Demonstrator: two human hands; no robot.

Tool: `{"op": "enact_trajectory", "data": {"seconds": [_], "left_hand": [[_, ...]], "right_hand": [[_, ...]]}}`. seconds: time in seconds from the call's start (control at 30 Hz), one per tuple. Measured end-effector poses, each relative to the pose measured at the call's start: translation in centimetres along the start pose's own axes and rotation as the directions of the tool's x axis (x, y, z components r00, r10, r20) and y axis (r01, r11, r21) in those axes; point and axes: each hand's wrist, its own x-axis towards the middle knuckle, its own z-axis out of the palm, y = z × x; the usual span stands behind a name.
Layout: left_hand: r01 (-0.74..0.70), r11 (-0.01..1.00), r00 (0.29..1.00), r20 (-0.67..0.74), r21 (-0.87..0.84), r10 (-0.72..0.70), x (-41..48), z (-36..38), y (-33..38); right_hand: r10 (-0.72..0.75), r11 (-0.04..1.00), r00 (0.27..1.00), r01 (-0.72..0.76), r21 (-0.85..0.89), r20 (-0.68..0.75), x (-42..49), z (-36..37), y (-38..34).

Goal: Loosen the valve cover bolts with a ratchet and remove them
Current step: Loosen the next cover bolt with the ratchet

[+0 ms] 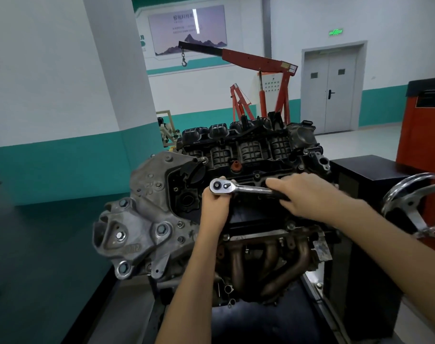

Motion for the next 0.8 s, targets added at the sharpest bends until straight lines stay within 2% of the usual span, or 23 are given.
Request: {"op": "enact_trajectory", "data": {"seconds": [0.07, 0.13, 0.17, 0.27, 0.33, 0.4, 0.47, 0.57, 0.6, 0.7, 0.77, 0.8], "left_hand": [[-0.004, 1.0, 1.0, 0.016, -0.008, 0.004, -0.4, 0.5, 0.0], [-0.007, 1.0, 1.0, 0.003, 0.019, 0.007, -0.6, 1.1, 0.3], [-0.003, 1.0, 1.0, -0.012, 0.024, 0.003, -0.6, 1.2, 0.5], [-0.031, 0.995, 1.0, -0.002, 0.095, 0.031, -0.2, 0.9, 0.4], [-0.038, 0.986, 0.999, 0.005, 0.16, 0.038, -0.2, 0.7, 0.5], [-0.003, 0.992, 1.0, 0.016, 0.124, 0.001, 0.0, 0.4, 0.6], [-0.018, 0.992, 0.997, 0.079, 0.122, 0.008, 0.2, 0.1, 0.5], [-0.082, 0.981, 0.985, 0.163, 0.178, 0.053, 0.3, 0.2, 0.8], [-0.1, 0.976, 0.983, 0.168, 0.195, 0.067, 0.4, 0.3, 0.8], [-0.081, 0.987, 0.992, 0.108, 0.14, 0.066, 0.2, 0.1, 0.5], [-0.046, 0.996, 0.997, 0.067, 0.074, 0.041, 0.0, 0.0, 0.1], [-0.047, 0.996, 0.997, 0.065, 0.069, 0.043, -0.1, 0.1, 0.0]], "right_hand": [[0.132, 0.961, 0.99, -0.114, 0.252, -0.057, -2.8, 2.8, -3.0], [0.303, 0.807, 0.951, -0.221, 0.547, -0.064, -5.0, 5.4, -7.8], [0.375, 0.728, 0.926, -0.26, 0.634, -0.051, -5.2, 6.3, -10.4], [0.514, 0.526, 0.857, -0.344, 0.778, 0.031, -3.5, 8.0, -16.8], [0.529, 0.482, 0.846, -0.368, 0.795, 0.07, -2.9, 8.2, -17.9], [0.465, 0.564, 0.883, -0.357, 0.745, 0.071, -3.5, 7.6, -15.6], [0.354, 0.697, 0.932, -0.318, 0.643, 0.078, -4.5, 6.2, -10.9], [0.151, 0.93, 0.982, -0.179, 0.321, 0.111, -3.3, 2.2, -2.3], [0.096, 0.974, 0.988, -0.118, 0.195, 0.118, -2.2, 0.8, -0.3], [0.003, 1.0, 0.998, -0.003, -0.007, 0.057, 0.1, -0.3, 1.4], [0.056, 0.998, 0.998, -0.056, 0.025, -0.013, -1.0, 1.1, -0.5], [0.119, 0.987, 0.992, -0.112, 0.111, -0.05, -2.2, 2.4, -1.9]]}}
